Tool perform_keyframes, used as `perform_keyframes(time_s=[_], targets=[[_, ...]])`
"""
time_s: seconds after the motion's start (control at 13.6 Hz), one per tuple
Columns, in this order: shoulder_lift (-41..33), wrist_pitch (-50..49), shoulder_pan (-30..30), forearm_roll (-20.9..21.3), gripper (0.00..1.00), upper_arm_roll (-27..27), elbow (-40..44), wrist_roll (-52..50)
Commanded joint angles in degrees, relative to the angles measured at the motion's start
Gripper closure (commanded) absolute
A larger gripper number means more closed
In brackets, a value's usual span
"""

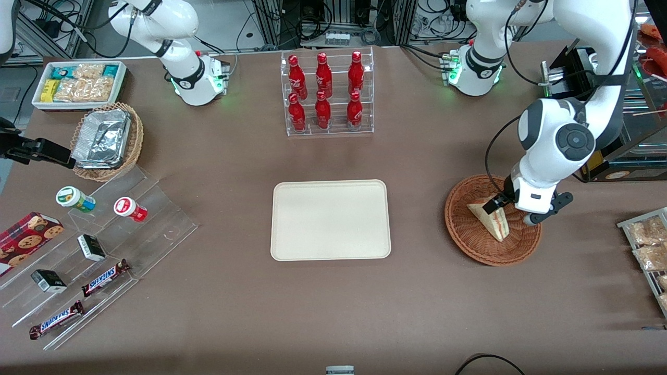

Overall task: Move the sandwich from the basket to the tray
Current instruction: 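Move the left gripper over the wicker basket and lower onto the sandwich, then close the left gripper on the wrapped sandwich and lift it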

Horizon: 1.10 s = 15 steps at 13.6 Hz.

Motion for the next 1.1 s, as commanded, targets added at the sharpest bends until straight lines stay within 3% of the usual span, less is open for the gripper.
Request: perform_keyframes(time_s=[0.0, 0.22, 0.29, 0.37, 0.59, 0.66, 1.03], targets=[[1.7, 3.6, -0.8, 1.0, 0.0, 0.2, -1.3, -3.3], [3.2, 6.0, -0.8, 1.0, 0.02, 0.2, -2.2, -3.3], [3.9, 6.8, -0.8, 1.0, 0.09, 0.2, -2.4, -3.5], [4.1, 7.8, -0.8, 1.0, 0.21, 0.2, -3.0, -4.0], [3.6, 8.1, -0.9, 1.2, 0.92, 0.3, -4.3, -4.6], [3.2, 8.1, -0.9, 1.2, 1.0, 0.3, -4.6, -4.5], [1.6, 2.6, -0.9, 4.1, 1.0, 0.2, -1.6, -1.4]])
